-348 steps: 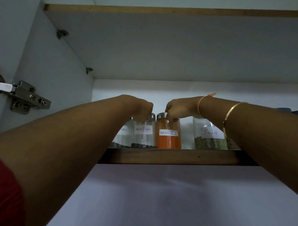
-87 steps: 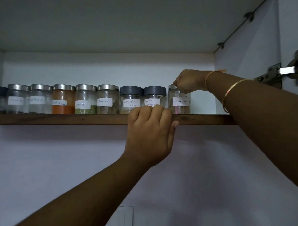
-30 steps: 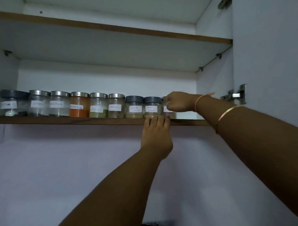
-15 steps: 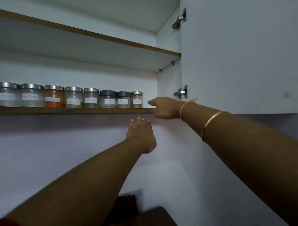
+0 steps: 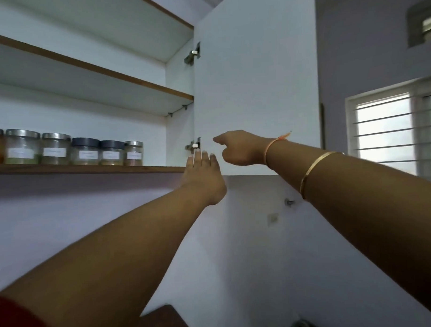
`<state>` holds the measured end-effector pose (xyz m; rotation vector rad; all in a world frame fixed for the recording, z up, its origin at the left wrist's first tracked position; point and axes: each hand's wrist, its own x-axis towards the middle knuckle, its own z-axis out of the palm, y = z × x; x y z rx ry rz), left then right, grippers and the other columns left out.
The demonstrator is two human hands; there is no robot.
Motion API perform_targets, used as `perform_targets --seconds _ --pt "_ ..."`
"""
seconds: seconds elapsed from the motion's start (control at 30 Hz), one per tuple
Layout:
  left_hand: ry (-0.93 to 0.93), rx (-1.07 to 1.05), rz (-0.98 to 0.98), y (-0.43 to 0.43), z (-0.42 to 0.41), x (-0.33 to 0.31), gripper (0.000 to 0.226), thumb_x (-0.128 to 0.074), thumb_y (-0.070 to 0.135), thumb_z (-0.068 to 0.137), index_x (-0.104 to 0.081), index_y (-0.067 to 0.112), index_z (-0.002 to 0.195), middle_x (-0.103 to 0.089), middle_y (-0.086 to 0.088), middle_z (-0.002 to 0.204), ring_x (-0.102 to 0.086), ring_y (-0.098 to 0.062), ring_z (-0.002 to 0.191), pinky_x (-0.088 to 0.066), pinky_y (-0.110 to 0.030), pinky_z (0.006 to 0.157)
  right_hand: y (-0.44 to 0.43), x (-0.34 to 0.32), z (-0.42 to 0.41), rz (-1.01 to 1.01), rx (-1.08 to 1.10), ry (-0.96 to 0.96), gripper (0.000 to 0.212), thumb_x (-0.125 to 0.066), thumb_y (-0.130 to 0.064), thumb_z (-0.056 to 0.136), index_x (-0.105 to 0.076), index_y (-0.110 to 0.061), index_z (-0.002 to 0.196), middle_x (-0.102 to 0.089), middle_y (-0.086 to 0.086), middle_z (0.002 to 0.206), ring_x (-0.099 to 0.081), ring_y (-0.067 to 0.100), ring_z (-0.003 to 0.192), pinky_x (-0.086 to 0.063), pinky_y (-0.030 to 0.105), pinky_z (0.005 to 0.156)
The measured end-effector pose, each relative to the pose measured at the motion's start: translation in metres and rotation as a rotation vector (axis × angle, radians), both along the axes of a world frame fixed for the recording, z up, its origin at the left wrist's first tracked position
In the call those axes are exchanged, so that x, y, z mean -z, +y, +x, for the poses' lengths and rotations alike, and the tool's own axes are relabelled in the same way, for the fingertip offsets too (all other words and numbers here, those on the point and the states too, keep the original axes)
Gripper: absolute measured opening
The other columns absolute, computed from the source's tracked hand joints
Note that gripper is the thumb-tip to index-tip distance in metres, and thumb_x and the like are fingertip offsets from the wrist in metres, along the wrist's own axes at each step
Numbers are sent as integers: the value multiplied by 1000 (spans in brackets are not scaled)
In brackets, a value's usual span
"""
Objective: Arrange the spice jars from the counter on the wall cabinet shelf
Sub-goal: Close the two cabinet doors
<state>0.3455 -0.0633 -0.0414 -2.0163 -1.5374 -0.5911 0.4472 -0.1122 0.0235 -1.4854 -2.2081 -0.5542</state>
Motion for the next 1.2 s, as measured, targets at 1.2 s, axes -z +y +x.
perform_targets --seconds 1.2 --pt "-435 214 27 24 218 -33 96 -49 57 88 6 9 150 -5 -23 157 -5 -41 144 -9 -47 117 32 -27 192 248 -68 694 42 -43 -31 99 -40 -4 130 -56 11 123 -55 24 100 -39 30 76"
